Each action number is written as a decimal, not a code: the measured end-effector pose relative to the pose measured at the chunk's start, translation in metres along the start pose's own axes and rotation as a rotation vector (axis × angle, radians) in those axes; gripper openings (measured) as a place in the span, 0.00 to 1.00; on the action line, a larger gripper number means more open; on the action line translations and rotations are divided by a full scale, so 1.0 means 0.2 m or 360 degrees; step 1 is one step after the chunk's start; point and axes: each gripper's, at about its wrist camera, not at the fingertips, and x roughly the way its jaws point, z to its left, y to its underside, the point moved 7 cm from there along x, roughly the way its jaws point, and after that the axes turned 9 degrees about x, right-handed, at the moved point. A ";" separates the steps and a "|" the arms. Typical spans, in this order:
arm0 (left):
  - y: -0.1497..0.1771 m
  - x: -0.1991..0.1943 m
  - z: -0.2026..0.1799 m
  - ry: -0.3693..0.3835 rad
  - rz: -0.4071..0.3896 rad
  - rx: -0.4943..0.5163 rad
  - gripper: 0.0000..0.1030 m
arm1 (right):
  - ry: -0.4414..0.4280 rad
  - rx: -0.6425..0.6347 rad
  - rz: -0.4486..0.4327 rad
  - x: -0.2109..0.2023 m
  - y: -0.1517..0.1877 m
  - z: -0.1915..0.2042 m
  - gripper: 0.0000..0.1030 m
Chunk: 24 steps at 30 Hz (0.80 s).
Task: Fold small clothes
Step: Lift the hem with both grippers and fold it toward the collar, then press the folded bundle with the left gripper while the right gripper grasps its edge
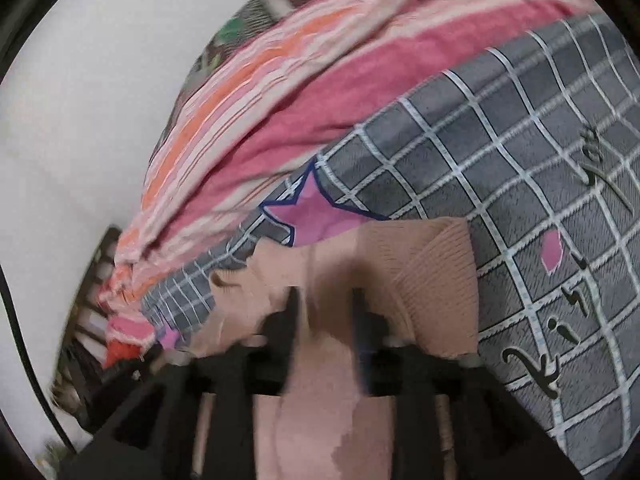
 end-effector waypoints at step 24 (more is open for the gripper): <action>0.74 -0.40 0.05 0.0127 0.0181 0.0117 0.62 | 0.0171 -0.0259 0.0180 -0.43 0.73 -0.21 0.55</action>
